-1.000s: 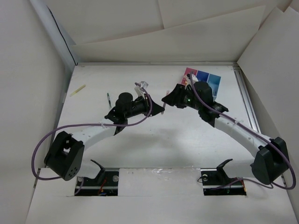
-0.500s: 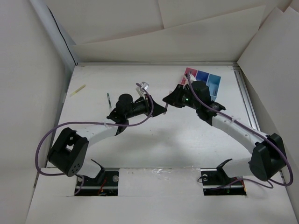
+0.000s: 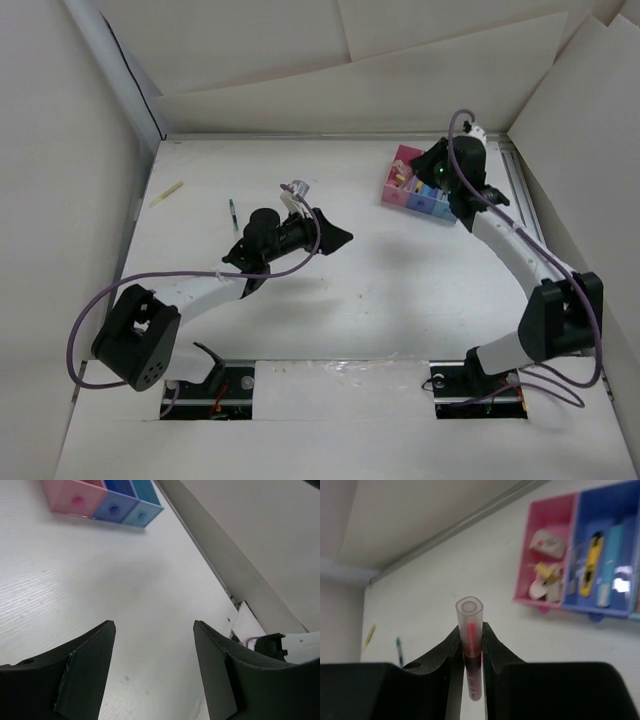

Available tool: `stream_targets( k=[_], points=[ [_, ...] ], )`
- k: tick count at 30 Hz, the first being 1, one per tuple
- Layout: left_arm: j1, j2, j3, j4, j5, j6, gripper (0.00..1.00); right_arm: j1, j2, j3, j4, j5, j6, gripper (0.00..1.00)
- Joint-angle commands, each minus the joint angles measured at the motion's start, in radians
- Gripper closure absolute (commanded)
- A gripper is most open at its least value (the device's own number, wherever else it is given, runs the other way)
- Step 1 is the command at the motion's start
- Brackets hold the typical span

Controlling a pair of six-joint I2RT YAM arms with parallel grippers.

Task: Sort the stationery into containers
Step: Place the pen in the storage box.

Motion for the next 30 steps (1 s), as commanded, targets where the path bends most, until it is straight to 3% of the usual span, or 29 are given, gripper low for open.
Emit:
stream_targets(
  k=[1, 5, 10, 25, 30],
  points=[
    [0.002, -0.066, -0.011, -0.064, -0.127, 0.079, 0.39, -0.094, 0.103, 0.121, -0.081, 0.223, -0.021, 0.94],
    [0.002, -0.075, -0.031, -0.101, -0.196, 0.1, 0.41, -0.16, 0.238, 0.265, -0.189, 0.442, -0.021, 0.94],
    [0.002, -0.084, -0.031, -0.143, -0.265, 0.122, 0.42, -0.184, 0.396, 0.417, -0.267, 0.582, -0.057, 0.94],
    [0.002, -0.083, -0.031, -0.163, -0.321, 0.131, 0.43, -0.204, 0.544, 0.497, -0.319, 0.671, -0.116, 0.84],
    [0.002, -0.083, -0.031, -0.163, -0.334, 0.131, 0.43, -0.204, 0.564, 0.497, -0.319, 0.648, -0.129, 0.65]
  ],
)
